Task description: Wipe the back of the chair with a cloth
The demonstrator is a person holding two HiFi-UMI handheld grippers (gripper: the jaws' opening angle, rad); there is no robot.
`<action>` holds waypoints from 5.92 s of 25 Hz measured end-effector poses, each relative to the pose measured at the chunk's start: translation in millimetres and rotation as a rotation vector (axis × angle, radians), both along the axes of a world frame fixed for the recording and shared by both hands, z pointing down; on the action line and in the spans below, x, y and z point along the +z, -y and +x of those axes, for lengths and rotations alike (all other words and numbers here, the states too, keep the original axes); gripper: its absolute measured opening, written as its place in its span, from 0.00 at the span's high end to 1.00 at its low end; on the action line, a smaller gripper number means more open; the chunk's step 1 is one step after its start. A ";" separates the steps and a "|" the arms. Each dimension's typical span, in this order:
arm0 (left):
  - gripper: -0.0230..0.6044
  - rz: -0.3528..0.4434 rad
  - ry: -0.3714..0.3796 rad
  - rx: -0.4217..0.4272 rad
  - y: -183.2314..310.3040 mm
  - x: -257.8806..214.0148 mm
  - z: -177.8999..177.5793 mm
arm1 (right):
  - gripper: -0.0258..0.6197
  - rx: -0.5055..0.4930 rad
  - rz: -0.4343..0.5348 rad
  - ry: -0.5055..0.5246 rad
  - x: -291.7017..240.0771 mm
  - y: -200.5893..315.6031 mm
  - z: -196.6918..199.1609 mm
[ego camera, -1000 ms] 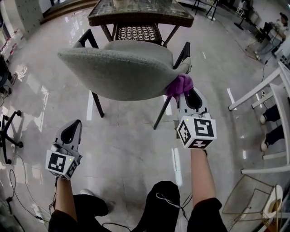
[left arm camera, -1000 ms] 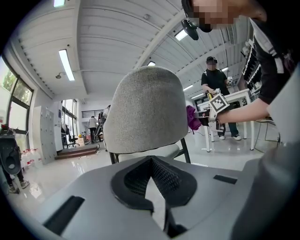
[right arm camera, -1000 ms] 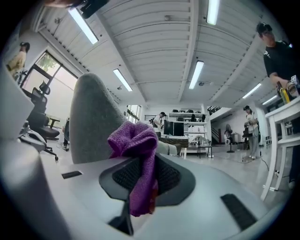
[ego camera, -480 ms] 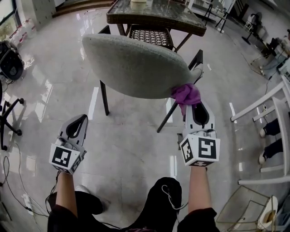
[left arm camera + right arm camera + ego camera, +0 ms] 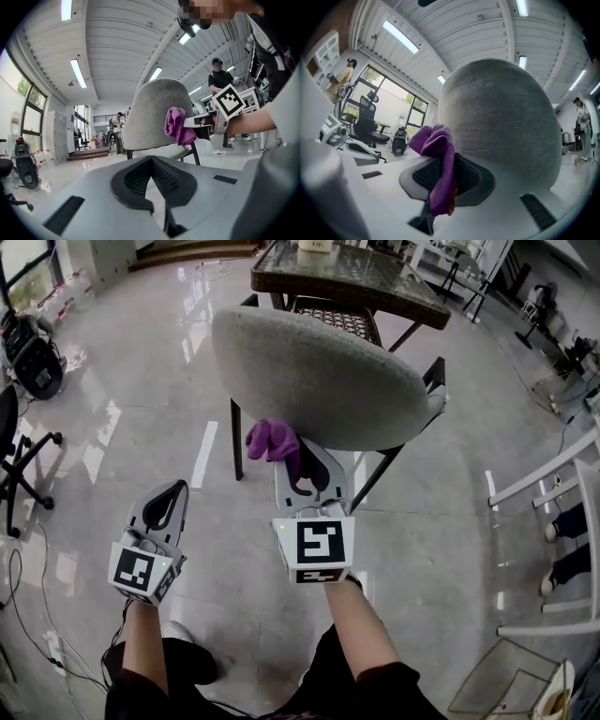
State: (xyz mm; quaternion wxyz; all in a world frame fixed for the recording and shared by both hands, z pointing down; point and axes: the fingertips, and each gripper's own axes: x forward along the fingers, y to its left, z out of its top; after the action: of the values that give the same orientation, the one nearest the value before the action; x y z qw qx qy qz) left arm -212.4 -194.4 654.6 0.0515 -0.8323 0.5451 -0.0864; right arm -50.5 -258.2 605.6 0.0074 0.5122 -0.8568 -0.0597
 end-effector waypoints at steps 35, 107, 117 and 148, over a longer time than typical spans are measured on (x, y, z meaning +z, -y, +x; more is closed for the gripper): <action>0.95 0.010 0.074 0.076 8.8 27.0 78.4 | 0.83 0.248 -0.062 -0.036 44.0 38.7 227.5; 0.95 -0.032 -0.070 0.152 -16.7 -483.8 41.3 | 0.83 0.371 -0.268 0.083 -388.1 -105.9 118.2; 0.95 -0.009 -0.078 0.120 -50.6 -574.7 40.3 | 0.83 0.363 -0.242 0.083 -477.5 -133.0 123.7; 0.95 0.049 -0.083 0.034 -75.4 -647.9 -7.0 | 0.84 0.284 -0.154 0.070 -559.5 -129.1 90.8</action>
State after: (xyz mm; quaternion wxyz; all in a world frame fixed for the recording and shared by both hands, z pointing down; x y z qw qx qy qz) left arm -219.4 -119.0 6.7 0.0505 -0.8427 0.5346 -0.0377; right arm 40.3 -129.1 46.1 0.0252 0.6276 -0.7777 0.0258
